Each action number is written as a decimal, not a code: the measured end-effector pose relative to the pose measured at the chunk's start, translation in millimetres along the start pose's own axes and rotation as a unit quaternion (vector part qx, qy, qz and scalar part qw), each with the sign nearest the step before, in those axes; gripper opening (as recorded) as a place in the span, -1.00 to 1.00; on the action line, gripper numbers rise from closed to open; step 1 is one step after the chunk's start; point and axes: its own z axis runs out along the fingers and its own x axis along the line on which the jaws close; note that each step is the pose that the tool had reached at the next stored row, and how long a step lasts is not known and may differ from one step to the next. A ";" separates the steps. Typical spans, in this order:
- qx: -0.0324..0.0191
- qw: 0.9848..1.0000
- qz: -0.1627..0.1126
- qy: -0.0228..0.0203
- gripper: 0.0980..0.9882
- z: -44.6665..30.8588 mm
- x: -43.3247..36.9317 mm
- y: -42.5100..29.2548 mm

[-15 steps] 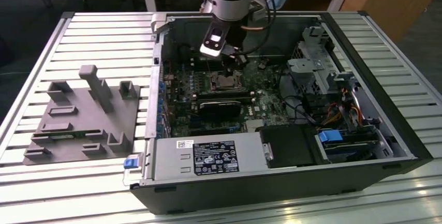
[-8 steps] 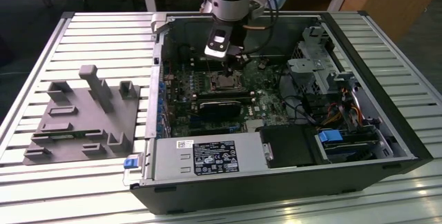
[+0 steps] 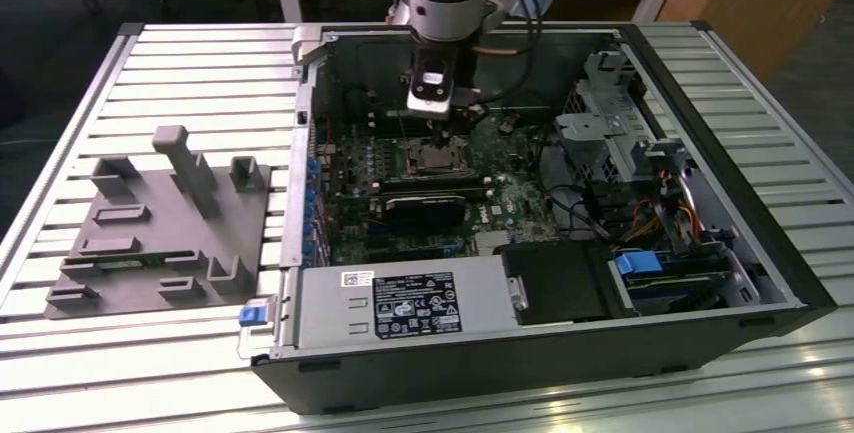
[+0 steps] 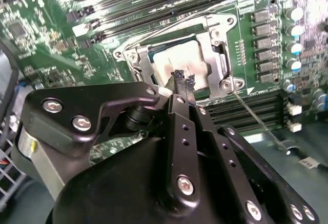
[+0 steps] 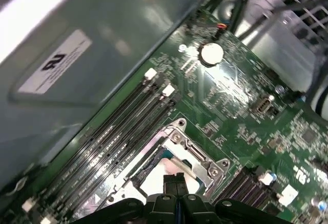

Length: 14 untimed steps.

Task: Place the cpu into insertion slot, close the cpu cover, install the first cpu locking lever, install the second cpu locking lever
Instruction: 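Close the cpu cover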

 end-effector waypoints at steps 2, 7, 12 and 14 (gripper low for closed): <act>-0.001 1.000 -0.018 0.001 -0.99 0.1 0.0 0.0; -0.002 0.998 -0.064 0.002 -0.99 0.3 0.0 0.0; -0.004 0.994 -0.108 0.004 -0.99 0.5 0.0 0.0; -0.004 0.992 -0.127 0.004 -0.99 0.6 0.0 0.0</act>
